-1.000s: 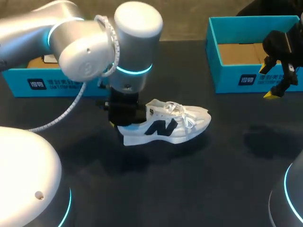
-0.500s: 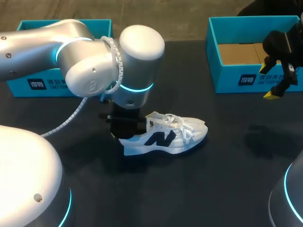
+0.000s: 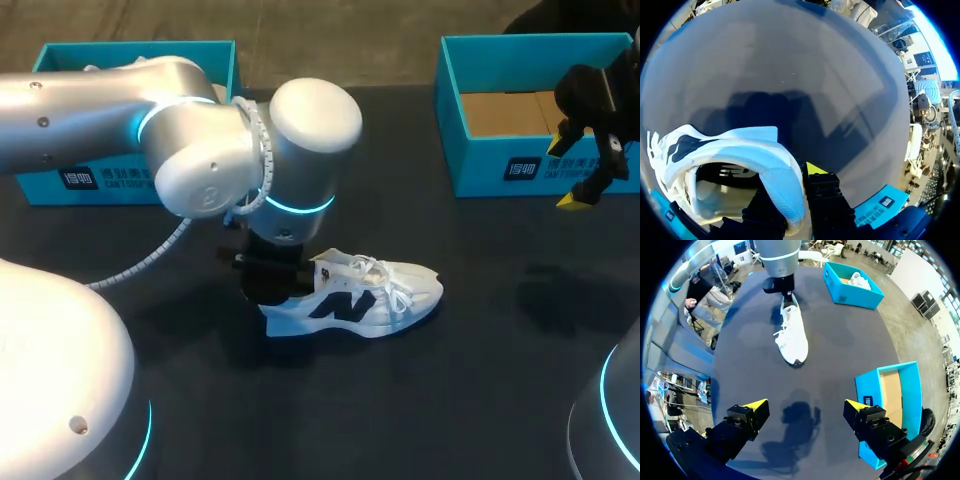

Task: Take the shoe out of the shoebox, open the shoe tongue, remove and reinsert the insole, then place the shoe into the shoebox

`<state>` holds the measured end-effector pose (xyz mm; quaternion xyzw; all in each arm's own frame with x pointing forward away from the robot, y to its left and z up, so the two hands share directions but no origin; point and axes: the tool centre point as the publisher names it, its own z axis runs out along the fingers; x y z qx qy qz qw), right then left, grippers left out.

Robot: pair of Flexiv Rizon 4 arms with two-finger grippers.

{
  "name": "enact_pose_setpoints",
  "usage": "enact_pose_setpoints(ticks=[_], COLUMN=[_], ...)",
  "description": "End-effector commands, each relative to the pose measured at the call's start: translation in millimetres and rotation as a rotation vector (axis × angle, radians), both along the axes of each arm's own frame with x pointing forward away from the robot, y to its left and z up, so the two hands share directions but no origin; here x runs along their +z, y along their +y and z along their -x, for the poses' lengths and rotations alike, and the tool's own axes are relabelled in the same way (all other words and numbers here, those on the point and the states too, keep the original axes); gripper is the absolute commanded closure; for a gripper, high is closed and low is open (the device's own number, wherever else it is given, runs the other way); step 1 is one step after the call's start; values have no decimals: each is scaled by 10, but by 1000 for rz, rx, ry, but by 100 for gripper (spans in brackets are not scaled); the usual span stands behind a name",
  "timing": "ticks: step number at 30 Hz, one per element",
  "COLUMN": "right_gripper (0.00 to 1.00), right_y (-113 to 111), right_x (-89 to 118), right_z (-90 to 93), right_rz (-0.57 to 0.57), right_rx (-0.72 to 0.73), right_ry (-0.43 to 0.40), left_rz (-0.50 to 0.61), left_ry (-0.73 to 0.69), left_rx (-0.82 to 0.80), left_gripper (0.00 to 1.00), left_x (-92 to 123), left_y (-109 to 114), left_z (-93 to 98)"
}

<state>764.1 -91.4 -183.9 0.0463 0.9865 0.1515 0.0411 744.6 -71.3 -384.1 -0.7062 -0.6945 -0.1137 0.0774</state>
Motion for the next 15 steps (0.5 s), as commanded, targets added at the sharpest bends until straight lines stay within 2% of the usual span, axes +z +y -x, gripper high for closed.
enact_pose_setpoints(ticks=[1, 3, 4, 5, 6, 10, 15], right_gripper=[0, 0, 0, 0, 0, 0, 0], right_y=[6, 6, 6, 6, 6, 6, 6], right_x=[-4, -4, -4, -4, -4, -4, -4], right_z=[-4, -4, -4, -4, -4, -4, -4], right_rz=[3, 3, 3, 3, 3, 3, 3], right_rx=[-1, -1, -1, -1, -1, -1, -1], right_ry=[1, 1, 1, 1, 1, 1, 1], left_rz=[4, 7, 7, 8, 12, 60, 178], left_ry=[1, 3, 2, 1, -4, -11, -6], left_rx=[7, 13, 15, 22, 23, 51, 124], left_gripper=[71, 56, 44, 16, 0, 0, 0], left_x=[-16, -13, -8, 5, 31, 159, 370], left_y=[-32, -32, -31, -29, -28, -18, 13], left_z=[1, 4, 8, 14, 22, 30, -9])
